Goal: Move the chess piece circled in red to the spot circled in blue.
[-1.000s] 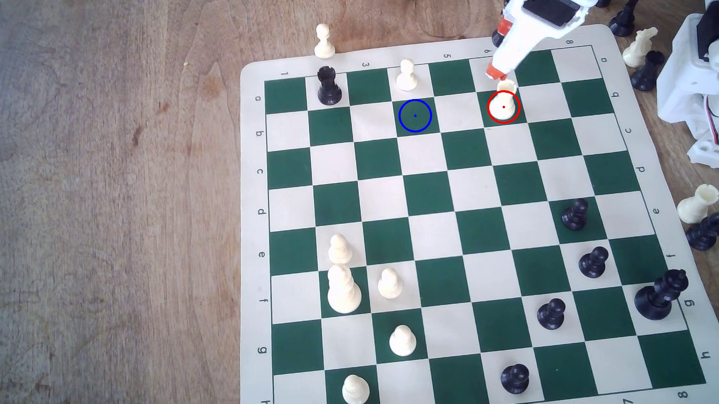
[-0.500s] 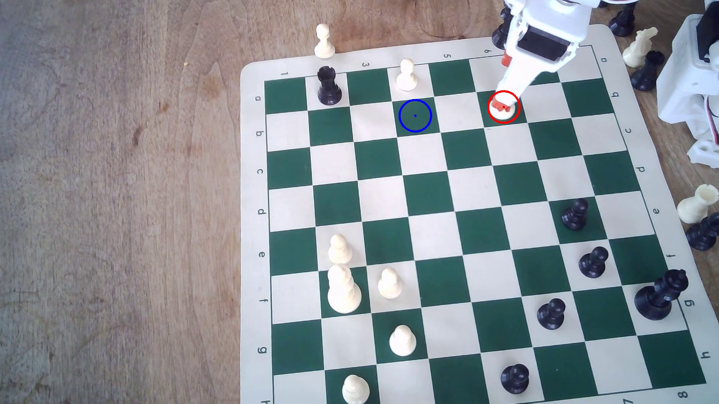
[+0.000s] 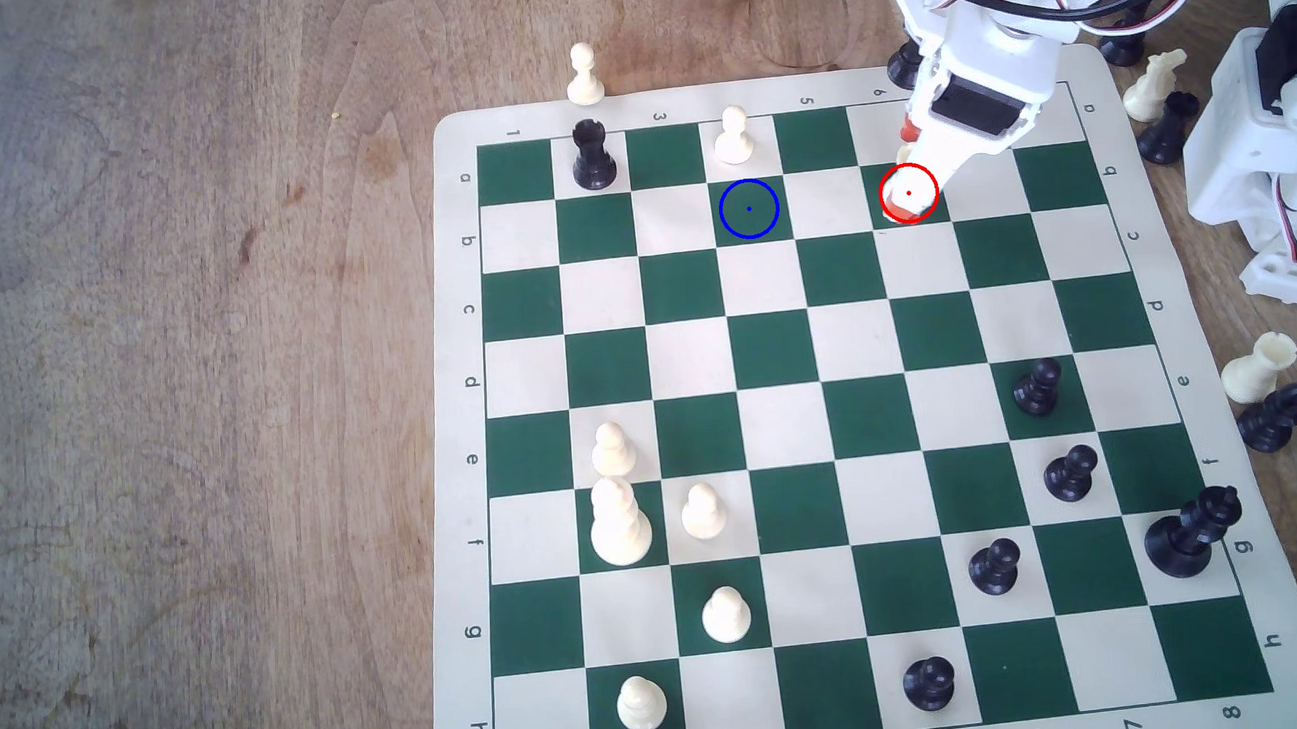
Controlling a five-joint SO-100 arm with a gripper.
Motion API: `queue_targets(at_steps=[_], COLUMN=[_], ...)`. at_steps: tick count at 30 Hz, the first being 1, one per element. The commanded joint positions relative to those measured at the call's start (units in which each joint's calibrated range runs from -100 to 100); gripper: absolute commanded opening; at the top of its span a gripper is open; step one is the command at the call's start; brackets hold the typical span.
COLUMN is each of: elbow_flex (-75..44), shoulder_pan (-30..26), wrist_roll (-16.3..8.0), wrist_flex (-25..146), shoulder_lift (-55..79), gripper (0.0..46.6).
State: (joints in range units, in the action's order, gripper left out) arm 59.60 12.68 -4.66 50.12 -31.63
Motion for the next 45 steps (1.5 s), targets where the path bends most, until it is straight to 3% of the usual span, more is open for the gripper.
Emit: queue_targets(at_steps=[1, 13, 45], elbow_flex=[-0.40, 0.51, 1.05], shoulder_pan=[0.03, -0.29, -2.09], wrist_roll=[-0.15, -0.73, -1.17], wrist_flex=[-0.98, -2.86, -2.86], shoulder_lift=[-0.12, 1.07, 1.66], gripper=[21.9, 21.1, 5.4])
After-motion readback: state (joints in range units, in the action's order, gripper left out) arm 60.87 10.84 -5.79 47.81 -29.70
